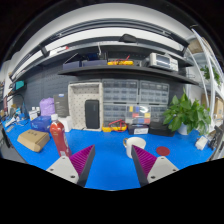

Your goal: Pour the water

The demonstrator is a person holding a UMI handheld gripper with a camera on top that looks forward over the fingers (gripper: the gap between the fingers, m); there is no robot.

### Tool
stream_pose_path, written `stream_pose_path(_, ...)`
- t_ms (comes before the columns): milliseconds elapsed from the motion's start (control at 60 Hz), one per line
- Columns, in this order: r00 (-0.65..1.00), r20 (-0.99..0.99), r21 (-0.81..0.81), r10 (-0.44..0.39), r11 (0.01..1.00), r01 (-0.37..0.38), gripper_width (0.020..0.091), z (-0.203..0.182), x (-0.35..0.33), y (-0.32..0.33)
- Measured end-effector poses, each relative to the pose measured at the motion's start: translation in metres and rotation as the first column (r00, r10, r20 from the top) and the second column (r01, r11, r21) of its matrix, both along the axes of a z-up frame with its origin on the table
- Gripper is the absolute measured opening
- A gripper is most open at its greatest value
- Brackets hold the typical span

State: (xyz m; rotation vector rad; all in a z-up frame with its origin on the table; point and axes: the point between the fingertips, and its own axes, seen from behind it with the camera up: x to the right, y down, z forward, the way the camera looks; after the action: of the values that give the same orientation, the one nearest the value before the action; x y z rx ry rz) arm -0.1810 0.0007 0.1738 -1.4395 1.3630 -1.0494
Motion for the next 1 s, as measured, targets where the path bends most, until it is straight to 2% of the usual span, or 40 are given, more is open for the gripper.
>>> stream_pose_path(117, 0.998, -0.036, 0.003, 0.053, 0.999, -0.053, 0.0737, -0.021, 0.003, 0.037)
stream_pose_path(317, 0.977, -0.081, 0.046, 0.196, 0.980, -0.193, 0.0740, -0.057, 0.007, 0.136)
stream_pose_path(450, 0.960, -0.089, 0.049, 0.265, 0.964, -0.262, 0.0746, -0.069, 0.024, 0.191)
stream_pose_path(717, 0.965, -0.057, 0.067, 0.257, 0.965, -0.254, 0.0738, -0.071, 0.091, 0.244)
stream_pose_path(833, 0.972, -0.052, 0.062, 0.230, 0.972, -0.227, 0.0732, -0.077, 0.119, 0.254)
stream_pose_path(900, 0.977, -0.051, 0.065, 0.207, 0.977, -0.204, 0.0659, -0.084, 0.132, 0.257)
stream_pose_path(933, 0.980, -0.048, 0.063, 0.195, 0.979, -0.192, 0.0565, -0.087, 0.138, 0.257)
stream_pose_path(967, 0.985, -0.039, 0.049, 0.169, 0.985, -0.167, 0.0506, -0.090, 0.143, 0.252)
stream_pose_path(983, 0.986, -0.036, 0.044, 0.160, 0.986, -0.158, 0.0443, -0.091, 0.145, 0.251)
stream_pose_path(1000, 0.987, -0.025, 0.047, 0.159, 0.986, -0.158, 0.0440, -0.090, 0.145, 0.252)
